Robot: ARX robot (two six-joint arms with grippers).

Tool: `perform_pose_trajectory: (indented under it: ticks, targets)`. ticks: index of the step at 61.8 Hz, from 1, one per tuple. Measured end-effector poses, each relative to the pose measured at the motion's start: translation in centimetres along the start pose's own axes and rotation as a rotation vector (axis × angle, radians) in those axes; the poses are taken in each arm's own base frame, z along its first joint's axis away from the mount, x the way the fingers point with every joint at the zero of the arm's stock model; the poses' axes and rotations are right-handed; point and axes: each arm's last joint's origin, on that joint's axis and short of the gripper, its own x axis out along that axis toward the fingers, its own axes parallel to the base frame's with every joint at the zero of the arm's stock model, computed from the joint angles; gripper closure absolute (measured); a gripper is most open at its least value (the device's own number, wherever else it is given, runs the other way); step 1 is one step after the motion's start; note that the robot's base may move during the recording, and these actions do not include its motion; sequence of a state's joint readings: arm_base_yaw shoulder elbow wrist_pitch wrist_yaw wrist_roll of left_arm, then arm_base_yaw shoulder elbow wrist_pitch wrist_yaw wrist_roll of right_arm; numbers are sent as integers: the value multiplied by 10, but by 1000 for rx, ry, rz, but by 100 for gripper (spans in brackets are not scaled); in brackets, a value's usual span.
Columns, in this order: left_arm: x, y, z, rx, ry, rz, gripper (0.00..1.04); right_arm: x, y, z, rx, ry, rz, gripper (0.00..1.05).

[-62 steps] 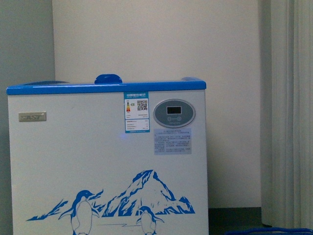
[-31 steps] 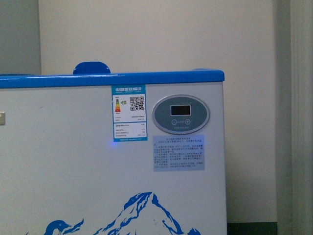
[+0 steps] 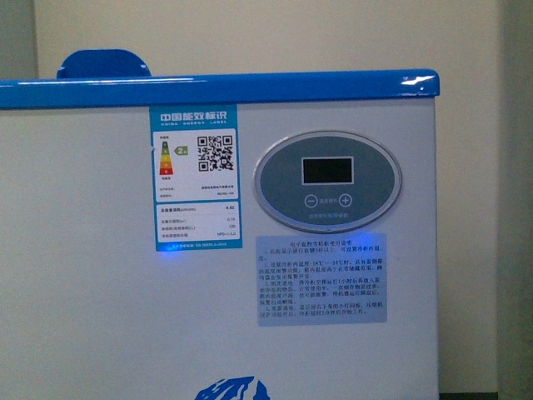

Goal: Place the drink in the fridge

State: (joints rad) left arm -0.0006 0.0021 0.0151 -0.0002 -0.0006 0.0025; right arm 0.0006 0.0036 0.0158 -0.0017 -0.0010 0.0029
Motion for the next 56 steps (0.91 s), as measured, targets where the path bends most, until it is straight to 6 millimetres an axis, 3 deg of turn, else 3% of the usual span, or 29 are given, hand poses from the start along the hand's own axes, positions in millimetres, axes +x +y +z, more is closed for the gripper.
perform_pose_trajectory:
  ticks: [4, 10, 19, 23, 25, 31, 41, 49, 56]
  targets:
    - [0, 0, 0, 0, 0, 0, 8, 0, 0, 0, 0, 0, -2, 7]
    - [0, 0, 0, 0, 0, 0, 8, 9, -8, 2, 63, 286, -181, 7]
    - [0, 0, 0, 0, 0, 0, 8, 59, -52, 19, 30, 388, -294, 7]
    - [0, 0, 0, 0, 0, 0, 8, 90, -77, 14, 11, 473, -330, 7]
    - [0, 0, 0, 0, 0, 0, 8, 95, -81, 11, 1, 492, -331, 7]
    - [0, 0, 0, 0, 0, 0, 8, 125, -99, -12, -50, 603, -339, 7]
    - [0, 0, 0, 0, 0, 0, 8, 172, -120, -70, -138, 797, -342, 7]
    - [0, 0, 0, 0, 0, 0, 8, 195, -122, -106, -218, 861, -337, 7]
    - [0, 0, 0, 0, 0, 0, 8, 217, -120, -163, -341, 953, -327, 7]
